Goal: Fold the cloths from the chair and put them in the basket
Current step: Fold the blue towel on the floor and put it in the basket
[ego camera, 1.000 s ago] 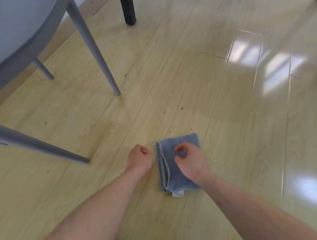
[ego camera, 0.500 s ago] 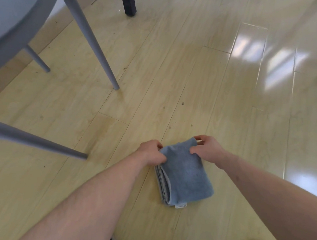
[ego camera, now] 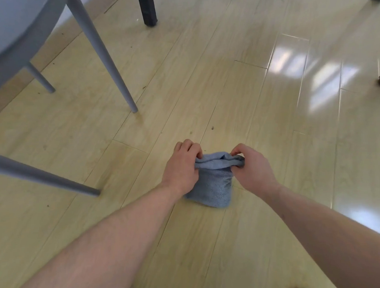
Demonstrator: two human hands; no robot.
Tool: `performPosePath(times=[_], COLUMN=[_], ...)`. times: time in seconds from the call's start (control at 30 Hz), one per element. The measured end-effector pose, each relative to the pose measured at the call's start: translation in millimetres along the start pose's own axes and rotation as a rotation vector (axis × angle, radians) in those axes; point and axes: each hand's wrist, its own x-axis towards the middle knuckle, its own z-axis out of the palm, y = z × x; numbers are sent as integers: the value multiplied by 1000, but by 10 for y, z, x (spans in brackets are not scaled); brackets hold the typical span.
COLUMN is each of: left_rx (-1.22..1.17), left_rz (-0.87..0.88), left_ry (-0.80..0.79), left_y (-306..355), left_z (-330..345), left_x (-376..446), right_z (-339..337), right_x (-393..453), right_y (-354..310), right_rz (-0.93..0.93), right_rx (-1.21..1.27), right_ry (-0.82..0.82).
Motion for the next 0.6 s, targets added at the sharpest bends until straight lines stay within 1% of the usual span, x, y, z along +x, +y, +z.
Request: performPosePath(times=[0.1, 0.2, 0.27, 0.4, 0.53, 0.6], left_rx=[46, 122, 129, 163, 236, 259], left_rz=[70, 109, 111, 122, 179, 152], left_ry=[-33, -95, -132, -205, -251, -263], left_y=[-27, -110, -166, -275, -330, -351], left_z=[24, 53, 66, 99, 208, 259], left_x=[-67, -164, -244, -423, -595, -650], right_z=[73, 173, 241, 392, 539, 596], right_x=[-145, -333, -457, -654, -801, -845], right_y=[89, 151, 160, 198, 285, 310], right_rz=[-35, -107, -131, -145, -117, -117], right_rx=[-19, -24, -41, -141, -163, -187], right_ry=[50, 42, 28, 1, -18, -25])
